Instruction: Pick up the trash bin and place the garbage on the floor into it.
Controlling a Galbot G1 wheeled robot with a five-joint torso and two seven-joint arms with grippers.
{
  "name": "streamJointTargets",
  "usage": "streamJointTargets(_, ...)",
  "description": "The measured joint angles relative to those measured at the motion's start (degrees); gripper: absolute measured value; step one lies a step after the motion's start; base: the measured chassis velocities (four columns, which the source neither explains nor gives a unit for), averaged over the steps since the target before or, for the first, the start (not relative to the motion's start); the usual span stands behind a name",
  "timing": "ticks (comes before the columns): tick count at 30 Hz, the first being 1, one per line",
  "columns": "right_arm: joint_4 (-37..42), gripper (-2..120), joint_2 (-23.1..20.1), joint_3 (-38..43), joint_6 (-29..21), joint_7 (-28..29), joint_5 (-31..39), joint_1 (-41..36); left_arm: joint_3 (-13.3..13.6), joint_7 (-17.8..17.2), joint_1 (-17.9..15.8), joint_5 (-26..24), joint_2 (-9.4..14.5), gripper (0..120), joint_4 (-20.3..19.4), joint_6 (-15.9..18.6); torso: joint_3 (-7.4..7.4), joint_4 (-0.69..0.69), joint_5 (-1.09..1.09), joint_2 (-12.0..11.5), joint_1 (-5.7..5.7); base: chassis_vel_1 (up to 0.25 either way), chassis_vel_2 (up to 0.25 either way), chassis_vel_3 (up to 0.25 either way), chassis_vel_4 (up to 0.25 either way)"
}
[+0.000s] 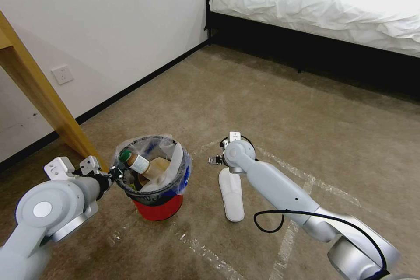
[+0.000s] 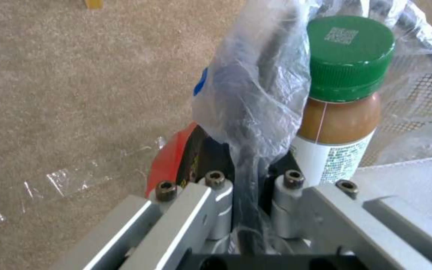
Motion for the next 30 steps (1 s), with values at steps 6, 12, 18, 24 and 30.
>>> streamJointTargets(6,-3.43,100,0.96,0.16,0.22,-0.94,-0.95,0.13,0.12,0.0,-0.03,0.01,-0.02,4,0.16,0.0,0.0,0.0,0.0,0.0,0.0,0.0,0.0,0.0,0.0)
streamJointTargets(12,-6.65,100,2.09,0.3,0.54,-1.93,-2.18,0.41,0.31,0.02,0.09,0.19,-0.21,4,0.19,0.03,0.0,-0.01,0.0,0.0,0.0,0.0,0.0,0.0,0.0)
streamJointTargets(18,-9.53,100,3.17,0.3,0.79,-2.59,-3.62,0.98,0.46,0.12,0.45,0.55,-0.65,4,0.12,0.2,0.0,0.0,0.0,0.0,0.0,0.0,0.0,0.0,0.0)
streamJointTargets(24,-11.9,100,3.95,0.3,1.08,-3.68,-4.97,1.25,0.6,0.16,0.59,0.73,-0.88,4,-0.06,0.28,0.0,0.0,0.0,0.0,0.0,0.0,0.0,0.0,0.0)
streamJointTargets(30,-14.29,100,4.81,0.55,1.24,-5.23,-6.3,1.38,0.64,0.23,0.73,0.8,-0.88,4,-0.09,0.36,0.0,0.0,0.0,0.0,0.0,0.0,0.0,0.0,0.0)
